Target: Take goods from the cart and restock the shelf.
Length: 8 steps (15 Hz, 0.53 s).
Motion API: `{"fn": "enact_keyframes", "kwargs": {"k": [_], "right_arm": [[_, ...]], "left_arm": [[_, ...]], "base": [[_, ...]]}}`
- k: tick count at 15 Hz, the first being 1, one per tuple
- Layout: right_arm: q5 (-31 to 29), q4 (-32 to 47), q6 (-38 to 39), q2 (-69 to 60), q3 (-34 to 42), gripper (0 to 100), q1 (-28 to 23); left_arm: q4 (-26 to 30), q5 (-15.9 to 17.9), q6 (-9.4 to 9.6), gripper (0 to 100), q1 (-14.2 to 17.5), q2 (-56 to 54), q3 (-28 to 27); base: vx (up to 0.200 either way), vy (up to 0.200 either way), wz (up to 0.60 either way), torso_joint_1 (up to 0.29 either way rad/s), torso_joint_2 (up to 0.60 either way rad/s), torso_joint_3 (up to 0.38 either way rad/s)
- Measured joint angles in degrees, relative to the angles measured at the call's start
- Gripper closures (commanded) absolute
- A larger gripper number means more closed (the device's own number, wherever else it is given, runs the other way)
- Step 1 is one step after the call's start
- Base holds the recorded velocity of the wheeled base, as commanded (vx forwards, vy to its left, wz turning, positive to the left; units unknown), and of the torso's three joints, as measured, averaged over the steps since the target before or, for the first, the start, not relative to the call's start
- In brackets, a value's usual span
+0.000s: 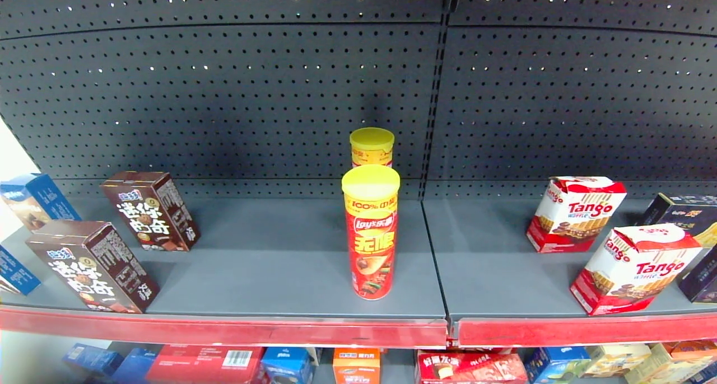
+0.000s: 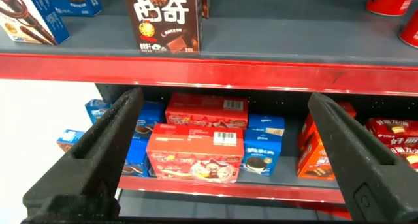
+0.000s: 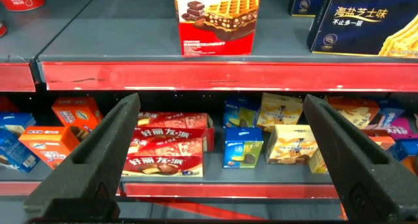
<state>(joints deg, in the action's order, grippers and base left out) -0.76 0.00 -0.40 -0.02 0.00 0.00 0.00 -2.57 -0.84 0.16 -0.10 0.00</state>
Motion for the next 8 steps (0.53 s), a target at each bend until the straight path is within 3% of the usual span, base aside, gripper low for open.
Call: {"fn": "enact_keyframes", "kwargs": {"k": [1, 8], "right_arm": [[-0.02, 0.0, 0.02, 0.0, -0.05, 0, 0.0], [0.0, -0.1, 0.02, 0.0, 0.0, 0, -0.07]], "left_arm": [[0.0, 0.04, 0.05, 0, 0.0, 0.0, 0.0], [0.0, 0.04, 0.11, 0, -0.05, 0.02, 0.0]], "base": [[0.0, 0.2, 0.0, -0.022, 0.0, 0.007], [0.0, 0.0, 0.0, 0.0, 0.0, 0.0]]}}
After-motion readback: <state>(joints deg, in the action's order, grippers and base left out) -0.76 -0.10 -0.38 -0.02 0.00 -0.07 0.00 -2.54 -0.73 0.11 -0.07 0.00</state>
